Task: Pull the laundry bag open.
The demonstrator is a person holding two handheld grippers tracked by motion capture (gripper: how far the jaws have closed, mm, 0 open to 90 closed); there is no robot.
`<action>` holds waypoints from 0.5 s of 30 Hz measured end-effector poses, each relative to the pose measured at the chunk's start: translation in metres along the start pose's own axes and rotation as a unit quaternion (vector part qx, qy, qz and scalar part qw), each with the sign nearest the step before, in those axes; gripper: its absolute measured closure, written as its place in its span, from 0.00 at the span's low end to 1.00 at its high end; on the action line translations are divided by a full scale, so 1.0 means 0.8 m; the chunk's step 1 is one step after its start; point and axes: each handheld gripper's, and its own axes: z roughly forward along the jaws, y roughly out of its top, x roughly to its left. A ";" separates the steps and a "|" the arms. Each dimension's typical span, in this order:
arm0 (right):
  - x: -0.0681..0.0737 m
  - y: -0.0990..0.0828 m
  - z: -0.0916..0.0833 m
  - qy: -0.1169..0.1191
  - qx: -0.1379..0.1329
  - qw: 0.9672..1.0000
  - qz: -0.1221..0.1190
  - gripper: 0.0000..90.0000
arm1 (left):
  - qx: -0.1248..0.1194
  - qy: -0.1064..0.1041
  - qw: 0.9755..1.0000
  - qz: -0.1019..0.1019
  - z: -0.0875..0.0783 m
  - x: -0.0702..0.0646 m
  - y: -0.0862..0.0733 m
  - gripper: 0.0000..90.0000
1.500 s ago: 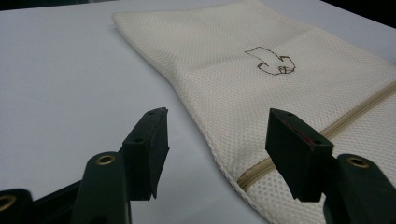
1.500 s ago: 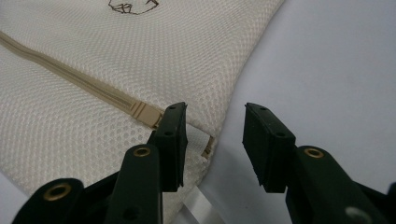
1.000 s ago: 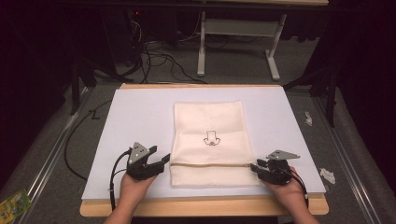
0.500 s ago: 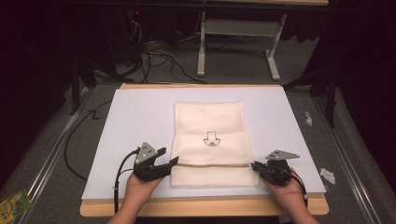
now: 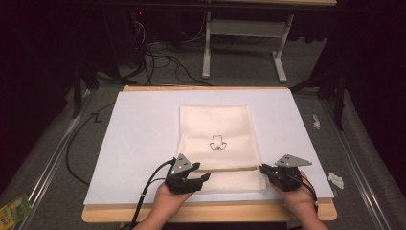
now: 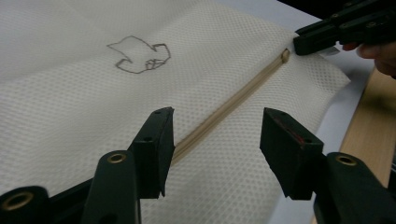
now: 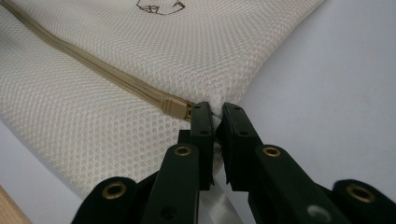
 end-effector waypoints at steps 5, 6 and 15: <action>-0.001 0.001 -0.002 0.004 -0.009 1.000 0.000 0.95 | -0.006 -0.008 1.000 0.000 0.020 -0.015 0.004 0.52; -0.002 0.001 -0.002 0.006 -0.009 1.000 0.003 0.95 | -0.008 -0.009 1.000 -0.002 0.025 -0.018 0.005 0.52; -0.002 0.003 -0.003 -0.009 -0.017 1.000 0.024 0.95 | -0.018 -0.031 0.999 -0.014 0.081 -0.049 0.025 0.68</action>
